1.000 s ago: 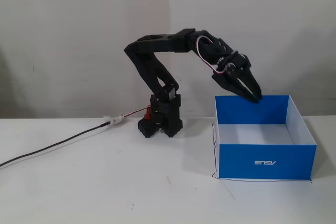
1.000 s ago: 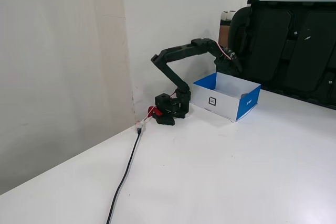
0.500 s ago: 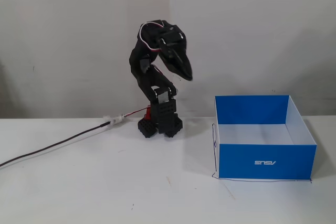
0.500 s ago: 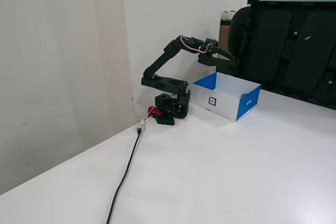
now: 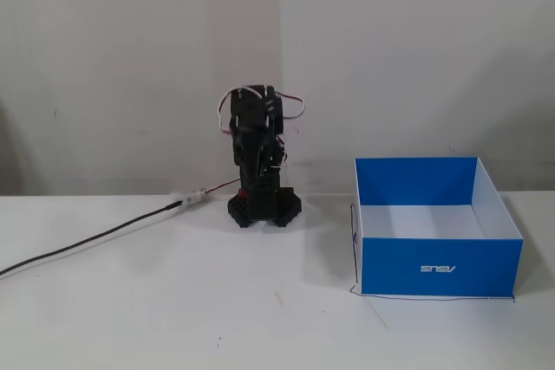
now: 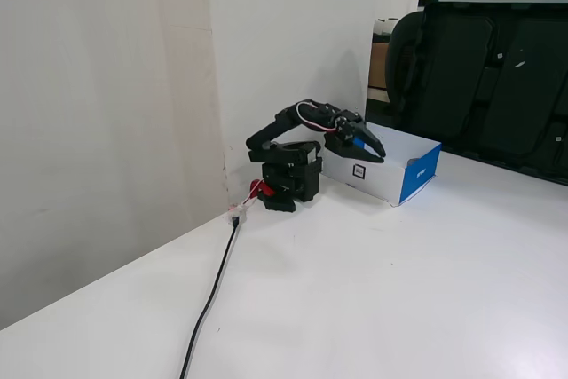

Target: Pick the gray block and keep it in the box.

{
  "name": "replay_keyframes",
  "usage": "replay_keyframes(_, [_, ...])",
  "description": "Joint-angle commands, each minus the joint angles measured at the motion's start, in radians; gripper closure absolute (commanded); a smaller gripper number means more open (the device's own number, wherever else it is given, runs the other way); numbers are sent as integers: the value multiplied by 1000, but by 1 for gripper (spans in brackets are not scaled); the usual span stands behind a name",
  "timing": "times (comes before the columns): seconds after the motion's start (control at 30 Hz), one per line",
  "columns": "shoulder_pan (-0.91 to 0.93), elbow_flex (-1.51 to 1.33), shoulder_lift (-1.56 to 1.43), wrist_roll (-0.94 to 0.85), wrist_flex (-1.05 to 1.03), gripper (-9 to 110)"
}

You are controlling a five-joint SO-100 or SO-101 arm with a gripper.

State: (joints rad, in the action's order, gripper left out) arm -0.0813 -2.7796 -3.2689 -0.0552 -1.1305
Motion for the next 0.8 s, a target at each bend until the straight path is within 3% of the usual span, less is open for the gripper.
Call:
replay_keyframes(0.0, [23,-61,-156,-8,57,101])
replay_keyframes(0.33, [123,-316,-158,-43,221,101])
replay_keyframes(0.77, [156,-316,-158,-31,206,101])
